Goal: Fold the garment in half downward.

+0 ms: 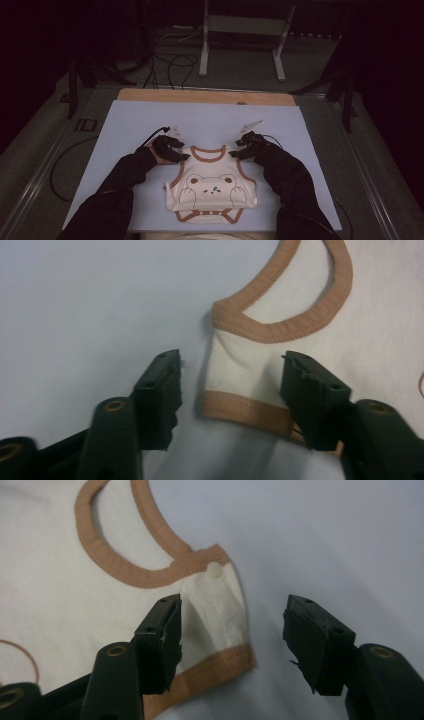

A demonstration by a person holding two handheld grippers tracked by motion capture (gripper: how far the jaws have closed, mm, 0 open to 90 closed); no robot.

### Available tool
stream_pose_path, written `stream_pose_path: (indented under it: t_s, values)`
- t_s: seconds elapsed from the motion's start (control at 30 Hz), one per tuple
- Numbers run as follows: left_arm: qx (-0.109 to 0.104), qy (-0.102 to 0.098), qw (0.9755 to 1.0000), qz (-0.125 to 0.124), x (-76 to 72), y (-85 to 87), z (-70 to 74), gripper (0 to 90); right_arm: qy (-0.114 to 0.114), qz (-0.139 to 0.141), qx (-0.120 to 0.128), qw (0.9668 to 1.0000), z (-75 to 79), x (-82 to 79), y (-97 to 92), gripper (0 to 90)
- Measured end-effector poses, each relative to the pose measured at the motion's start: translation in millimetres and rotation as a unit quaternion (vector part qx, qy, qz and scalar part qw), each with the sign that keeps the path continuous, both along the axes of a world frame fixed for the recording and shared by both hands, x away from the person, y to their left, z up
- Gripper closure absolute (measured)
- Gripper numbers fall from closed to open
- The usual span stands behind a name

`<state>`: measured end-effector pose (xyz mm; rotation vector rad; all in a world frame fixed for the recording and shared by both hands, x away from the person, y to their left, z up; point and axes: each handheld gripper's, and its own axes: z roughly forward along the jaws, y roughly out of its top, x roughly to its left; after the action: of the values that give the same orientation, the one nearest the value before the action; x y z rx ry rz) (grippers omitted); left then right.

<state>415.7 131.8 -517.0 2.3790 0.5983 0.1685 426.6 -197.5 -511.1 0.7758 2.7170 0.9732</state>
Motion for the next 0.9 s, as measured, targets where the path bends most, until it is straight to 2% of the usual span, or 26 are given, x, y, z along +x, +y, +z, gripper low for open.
stream_pose_path:
  t_s: [0.03, 0.07, 0.17, 0.27, 0.3, 0.33, 0.43, 0.47, 0.5, 0.53, 0.6, 0.67, 0.7, 0.73, 0.9]
  values:
    - [0.000, 0.000, 1.0000, 0.000, 0.0, 0.0, 0.0, 44.0, 0.000, 0.000, 0.000, 1.0000, 0.0, 0.0, 0.0, 40.7]
    - [0.002, -0.001, 1.0000, 0.000, -0.5, -1.0, 0.3, 45.3, 0.003, 0.001, -0.005, 1.0000, -1.3, 1.5, -0.2, 44.6]
    - [0.001, 0.000, 1.0000, -0.001, -2.0, -2.2, 0.3, 49.6, 0.002, -0.002, -0.011, 0.9999, -3.0, 0.8, 1.5, 45.7]
    - [-0.001, 0.007, 1.0000, 0.000, -3.2, -3.6, 0.6, 53.9, 0.005, 0.000, -0.014, 0.9999, -1.8, -1.3, 2.6, 53.4]
    - [-0.001, 0.007, 1.0000, 0.000, -3.2, -3.6, 0.6, 54.9, 0.005, 0.000, -0.014, 0.9999, -1.8, -1.3, 2.6, 53.4]
    - [0.000, 0.011, 0.9999, 0.005, -3.0, -4.5, 1.1, 55.6, 0.012, -0.001, -0.013, 0.9998, -0.9, -2.7, 3.5, 57.0]
    - [0.003, 0.011, 0.9999, 0.007, -3.8, -6.1, 1.5, 58.5, 0.009, 0.004, -0.020, 0.9998, -0.7, -3.3, 4.4, 60.9]
    - [0.005, 0.011, 0.9999, 0.006, -4.6, -7.4, 2.2, 61.3, 0.011, 0.007, -0.021, 0.9997, 0.1, -4.7, 6.4, 66.2]
    - [0.005, 0.011, 0.9999, 0.006, -4.6, -7.4, 2.2, 63.6, 0.011, 0.007, -0.021, 0.9997, 0.1, -4.7, 6.4, 66.2]
    - [0.002, 0.015, 0.9999, 0.008, -5.0, -8.1, 2.3, 66.4, 0.009, 0.014, -0.026, 0.9995, 0.7, -5.8, 8.4, 71.7]
    - [-0.001, 0.019, 0.9998, 0.006, -5.0, -8.3, 2.1, 68.7, 0.013, 0.015, -0.026, 0.9995, 1.2, -6.1, 8.8, 73.8]
    - [-0.007, 0.026, 0.9996, 0.008, -4.6, -8.9, 1.8, 78.4, 0.017, 0.011, -0.030, 0.9993, 2.0, -6.9, 11.0, 78.8]
    - [-0.007, 0.026, 0.9996, 0.008, -4.6, -8.9, 1.8, 81.2, 0.017, 0.011, -0.030, 0.9993, 2.0, -6.9, 11.0, 78.8]
    - [-0.011, 0.034, 0.9993, 0.004, -4.2, -9.7, 1.6, 85.9, 0.015, 0.012, -0.030, 0.9993, 1.8, -6.8, 11.4, 81.1]
    - [-0.005, 0.033, 0.9995, 0.003, -4.4, -11.2, 2.8, 87.1, 0.013, 0.010, -0.033, 0.9993, 2.1, -7.8, 12.8, 82.2]
